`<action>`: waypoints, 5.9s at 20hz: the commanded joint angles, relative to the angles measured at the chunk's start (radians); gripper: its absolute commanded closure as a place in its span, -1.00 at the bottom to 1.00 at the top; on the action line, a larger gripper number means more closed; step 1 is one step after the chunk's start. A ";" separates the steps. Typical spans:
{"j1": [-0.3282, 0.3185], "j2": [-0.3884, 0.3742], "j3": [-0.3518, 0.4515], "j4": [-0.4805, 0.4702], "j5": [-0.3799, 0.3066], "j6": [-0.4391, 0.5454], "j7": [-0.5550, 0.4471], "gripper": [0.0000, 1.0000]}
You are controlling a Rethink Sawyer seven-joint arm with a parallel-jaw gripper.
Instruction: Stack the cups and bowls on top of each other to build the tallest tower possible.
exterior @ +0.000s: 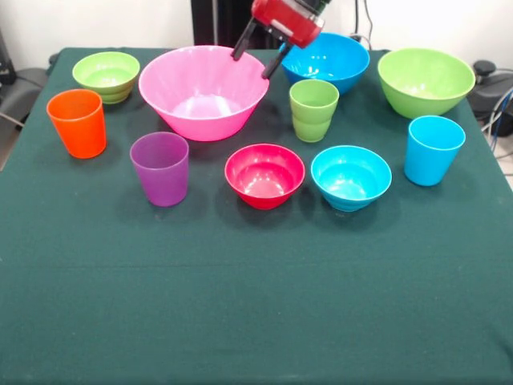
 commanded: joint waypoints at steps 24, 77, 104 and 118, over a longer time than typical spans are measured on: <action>-0.269 -0.329 0.536 0.076 -0.023 0.278 0.128 -1.00; -0.562 -0.254 0.669 -0.051 -0.281 0.310 0.066 -1.00; -0.457 -0.504 0.650 0.193 -0.291 0.222 0.202 -1.00; -0.412 -0.759 0.551 0.400 -0.367 0.292 0.145 -1.00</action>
